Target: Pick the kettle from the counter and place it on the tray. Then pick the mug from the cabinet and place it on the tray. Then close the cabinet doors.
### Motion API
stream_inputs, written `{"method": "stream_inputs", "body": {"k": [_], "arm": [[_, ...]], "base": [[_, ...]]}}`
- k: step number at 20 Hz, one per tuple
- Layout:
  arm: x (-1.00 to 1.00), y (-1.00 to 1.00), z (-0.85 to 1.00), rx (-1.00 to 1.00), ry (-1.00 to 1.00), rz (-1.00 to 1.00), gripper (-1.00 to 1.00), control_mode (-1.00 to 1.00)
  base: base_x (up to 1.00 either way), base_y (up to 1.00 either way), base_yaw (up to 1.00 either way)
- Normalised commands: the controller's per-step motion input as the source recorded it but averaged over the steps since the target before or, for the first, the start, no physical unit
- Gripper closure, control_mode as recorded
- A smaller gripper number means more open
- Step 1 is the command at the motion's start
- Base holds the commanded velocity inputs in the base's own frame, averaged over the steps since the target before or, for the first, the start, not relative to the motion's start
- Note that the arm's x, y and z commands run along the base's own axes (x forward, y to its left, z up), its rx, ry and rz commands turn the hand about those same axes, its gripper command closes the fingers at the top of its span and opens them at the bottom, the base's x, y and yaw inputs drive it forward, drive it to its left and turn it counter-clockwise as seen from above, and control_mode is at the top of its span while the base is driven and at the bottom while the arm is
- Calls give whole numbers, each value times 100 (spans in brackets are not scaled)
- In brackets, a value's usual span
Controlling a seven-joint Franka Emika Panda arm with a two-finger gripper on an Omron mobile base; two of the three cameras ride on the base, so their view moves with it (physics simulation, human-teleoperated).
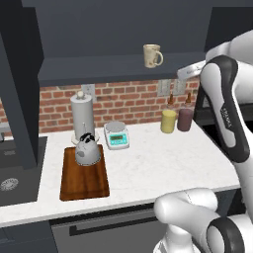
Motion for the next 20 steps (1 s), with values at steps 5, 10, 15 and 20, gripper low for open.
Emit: {"method": "stream_inputs", "body": {"k": [5,10,15,20], "arm": [[51,-3,12,6,0,0,-100,-100],[53,2,1,6,0,0,-100,-100],[43,2,-6,2,0,0,-100,-100],[43,4,-8,3,0,0,-100,-100]], "base": [[0,0,0],[0,0,0],[0,0,0],[0,0,0]]}}
